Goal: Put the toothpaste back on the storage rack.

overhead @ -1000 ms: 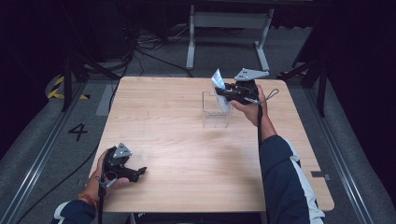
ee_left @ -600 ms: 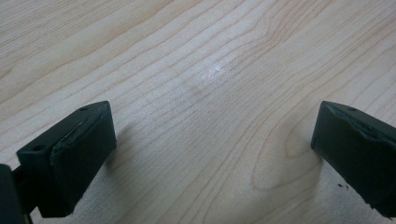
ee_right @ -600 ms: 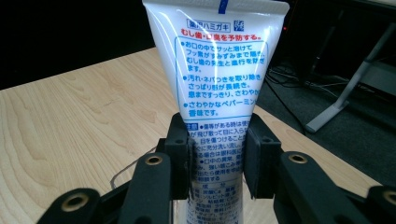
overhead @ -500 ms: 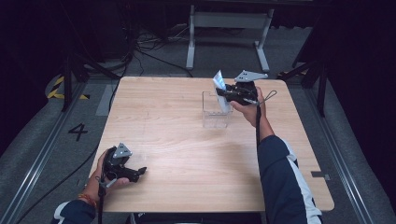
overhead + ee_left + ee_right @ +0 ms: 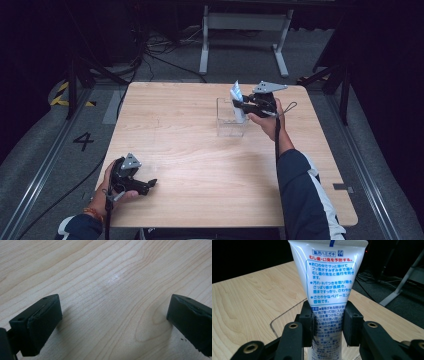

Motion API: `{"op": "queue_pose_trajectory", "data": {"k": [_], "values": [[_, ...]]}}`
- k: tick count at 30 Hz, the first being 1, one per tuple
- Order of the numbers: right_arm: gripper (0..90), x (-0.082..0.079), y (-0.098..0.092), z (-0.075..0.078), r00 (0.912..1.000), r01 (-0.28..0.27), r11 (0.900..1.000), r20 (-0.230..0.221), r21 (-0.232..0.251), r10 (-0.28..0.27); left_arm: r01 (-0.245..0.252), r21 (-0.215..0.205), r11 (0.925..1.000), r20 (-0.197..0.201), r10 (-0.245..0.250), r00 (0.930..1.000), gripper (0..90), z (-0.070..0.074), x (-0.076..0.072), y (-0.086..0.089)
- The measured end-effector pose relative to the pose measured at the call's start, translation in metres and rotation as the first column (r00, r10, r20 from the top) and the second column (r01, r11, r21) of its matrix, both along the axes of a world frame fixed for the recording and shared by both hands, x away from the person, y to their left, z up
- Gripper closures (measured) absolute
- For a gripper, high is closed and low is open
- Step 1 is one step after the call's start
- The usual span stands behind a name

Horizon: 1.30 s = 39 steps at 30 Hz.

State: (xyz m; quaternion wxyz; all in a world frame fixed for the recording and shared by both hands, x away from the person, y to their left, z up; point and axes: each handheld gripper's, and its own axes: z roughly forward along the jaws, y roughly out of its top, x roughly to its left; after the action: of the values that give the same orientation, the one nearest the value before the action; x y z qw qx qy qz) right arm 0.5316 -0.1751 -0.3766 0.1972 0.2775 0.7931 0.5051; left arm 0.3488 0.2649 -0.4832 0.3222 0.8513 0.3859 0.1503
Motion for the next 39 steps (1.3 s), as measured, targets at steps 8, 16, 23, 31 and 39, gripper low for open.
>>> {"op": "queue_pose_trajectory", "data": {"k": [8,16,23,31,39], "values": [[65.7,-0.001,-0.002,-0.009,0.9996,-0.007,1.000,-0.027,-0.017,0.006,-0.004,-0.004,1.0000,-0.003,0.004,1.0000,0.5,0.000,0.000,0.000],[64.8,-0.003,-0.003,-0.019,0.9986,-0.012,0.998,-0.052,-0.057,0.009,-0.004,-0.004,1.0000,-0.003,0.004,1.0000,0.5,0.000,0.000,0.000],[62.8,-0.003,-0.002,-0.025,0.9971,-0.009,0.995,-0.076,-0.098,0.002,-0.004,-0.005,1.0000,-0.003,0.004,1.0000,0.4,0.000,0.000,0.000],[54.5,-0.004,-0.002,-0.028,0.9952,0.016,0.995,-0.095,-0.101,-0.026,-0.004,-0.005,1.0000,-0.003,0.004,1.0000,0.5,0.000,0.000,0.000],[53.0,-0.014,-0.005,-0.014,0.9981,0.009,0.998,-0.060,-0.066,-0.013,-0.004,-0.005,1.0000,-0.003,0.004,1.0000,0.5,0.000,0.000,0.000]]}}
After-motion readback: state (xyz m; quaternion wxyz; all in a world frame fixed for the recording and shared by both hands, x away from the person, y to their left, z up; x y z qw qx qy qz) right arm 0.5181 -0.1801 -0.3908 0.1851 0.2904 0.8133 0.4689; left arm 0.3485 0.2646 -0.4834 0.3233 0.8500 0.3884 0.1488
